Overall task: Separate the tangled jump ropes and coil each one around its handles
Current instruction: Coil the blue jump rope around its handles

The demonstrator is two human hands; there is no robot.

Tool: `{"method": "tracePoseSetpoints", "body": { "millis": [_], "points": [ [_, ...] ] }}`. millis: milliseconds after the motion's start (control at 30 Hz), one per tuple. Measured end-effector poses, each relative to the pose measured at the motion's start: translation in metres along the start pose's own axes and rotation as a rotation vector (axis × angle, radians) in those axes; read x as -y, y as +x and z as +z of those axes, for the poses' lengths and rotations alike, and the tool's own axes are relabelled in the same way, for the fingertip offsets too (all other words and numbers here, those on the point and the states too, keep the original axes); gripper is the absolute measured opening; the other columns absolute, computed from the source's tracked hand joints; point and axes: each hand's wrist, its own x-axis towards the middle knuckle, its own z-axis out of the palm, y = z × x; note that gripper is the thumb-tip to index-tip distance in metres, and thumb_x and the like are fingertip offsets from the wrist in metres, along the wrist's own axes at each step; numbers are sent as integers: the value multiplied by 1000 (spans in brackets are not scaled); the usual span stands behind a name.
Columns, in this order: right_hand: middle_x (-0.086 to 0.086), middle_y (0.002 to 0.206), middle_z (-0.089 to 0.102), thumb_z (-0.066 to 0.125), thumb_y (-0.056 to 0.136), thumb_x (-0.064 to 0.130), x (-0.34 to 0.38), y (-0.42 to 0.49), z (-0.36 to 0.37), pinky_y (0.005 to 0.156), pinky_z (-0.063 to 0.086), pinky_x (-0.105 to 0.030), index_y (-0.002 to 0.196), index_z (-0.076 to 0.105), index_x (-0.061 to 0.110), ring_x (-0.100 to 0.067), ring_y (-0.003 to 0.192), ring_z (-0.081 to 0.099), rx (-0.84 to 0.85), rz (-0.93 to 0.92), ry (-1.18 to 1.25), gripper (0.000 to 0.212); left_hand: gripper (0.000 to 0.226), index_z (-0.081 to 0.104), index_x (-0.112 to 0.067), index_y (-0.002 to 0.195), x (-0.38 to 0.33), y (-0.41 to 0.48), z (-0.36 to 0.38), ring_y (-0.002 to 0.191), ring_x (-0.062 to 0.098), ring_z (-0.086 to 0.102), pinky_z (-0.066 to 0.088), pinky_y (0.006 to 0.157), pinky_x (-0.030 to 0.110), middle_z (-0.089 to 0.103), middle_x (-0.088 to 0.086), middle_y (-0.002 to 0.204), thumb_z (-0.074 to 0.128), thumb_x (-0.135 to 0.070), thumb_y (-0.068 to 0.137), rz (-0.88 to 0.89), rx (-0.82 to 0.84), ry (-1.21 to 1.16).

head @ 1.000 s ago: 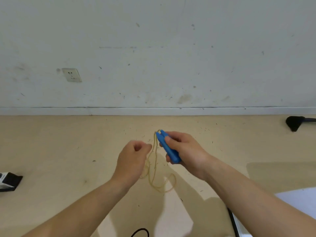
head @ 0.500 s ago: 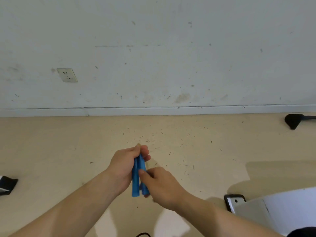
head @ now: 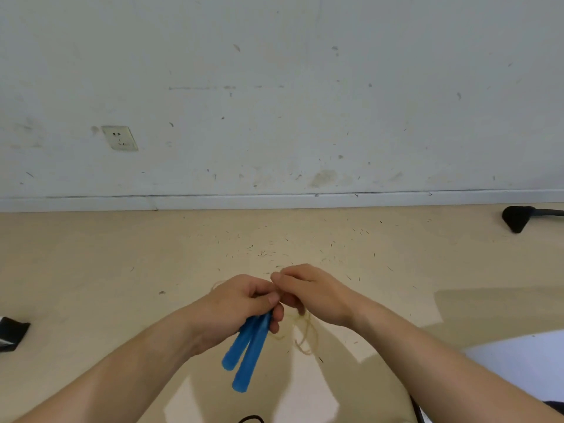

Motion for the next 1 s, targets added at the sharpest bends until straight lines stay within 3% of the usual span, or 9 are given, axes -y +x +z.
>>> {"method": "tracePoseSetpoints", "body": {
  "millis": [100, 200, 367, 533, 600, 667, 767, 933, 1000],
  "points": [
    [4, 61, 51, 53, 96, 43, 2, 2, -11, 61, 36, -27, 62, 54, 16, -11, 57, 41, -25, 34, -141, 42, 25, 71, -5, 110, 5, -1, 0, 75, 19, 61, 51, 78, 28, 67, 4, 86, 47, -12, 104, -35, 20, -7],
    [7, 62, 59, 65, 93, 29, 4, 0, -18, 56, 38, -14, 77, 69, 14, -3, 56, 50, -36, 0, -119, 22, 27, 71, -5, 111, 6, -2, 1, 77, 20, 59, 51, 79, 28, 61, 6, 82, 45, -7, 104, -73, 34, -90],
    [6, 71, 66, 72, 89, 11, 2, -4, -29, 58, 38, -10, 89, 75, 11, 2, 57, 52, 11, -96, -44, 3, 29, 73, -4, 109, 7, -1, -2, 79, 21, 61, 49, 87, 36, 53, 4, 74, 45, -10, 105, -118, 9, -177],
    [6, 68, 66, 72, 89, 10, 0, -5, -30, 58, 39, -16, 91, 70, 13, -2, 58, 53, 37, -60, 33, 4, 37, 75, -6, 104, 10, 1, 5, 74, 20, 61, 48, 83, 30, 46, 3, 65, 42, -24, 107, -82, -42, -144],
    [1, 69, 65, 68, 90, 10, 0, -6, -33, 63, 42, -20, 89, 70, 12, -6, 64, 57, 64, -51, 42, 3, 38, 76, -11, 90, 8, -2, 6, 76, 19, 61, 50, 84, 28, 50, 9, 72, 43, -21, 106, -53, -10, -87],
    [0, 67, 58, 72, 88, 22, -1, -8, -37, 62, 39, -22, 83, 70, 17, -9, 63, 52, 81, -19, -15, 7, 46, 71, -21, 70, 6, -5, 5, 81, 18, 62, 50, 88, 29, 52, 15, 85, 43, -21, 107, -24, 57, -16],
    [6, 61, 45, 73, 88, 39, -5, -8, -41, 56, 31, -18, 74, 68, 20, -7, 56, 40, 41, 17, -59, 23, 35, 65, -16, 81, 4, -6, -4, 83, 19, 61, 47, 90, 31, 48, 6, 70, 43, -23, 107, -1, 99, -20],
    [10, 64, 54, 65, 95, 24, -8, -6, -39, 76, 47, -30, 83, 72, 16, -8, 68, 51, 4, -35, 146, 16, 35, 65, -16, 79, 3, -5, -9, 82, 23, 58, 46, 87, 31, 47, 2, 67, 42, -19, 106, 19, 74, -225],
    [13, 64, 57, 66, 95, 24, -7, -4, -35, 78, 50, -30, 83, 72, 16, -5, 69, 55, -57, -30, 176, 15, 33, 65, -14, 82, 1, -6, -7, 83, 24, 58, 46, 86, 33, 49, 2, 70, 42, -18, 106, 30, 96, -301]
  ]
}}
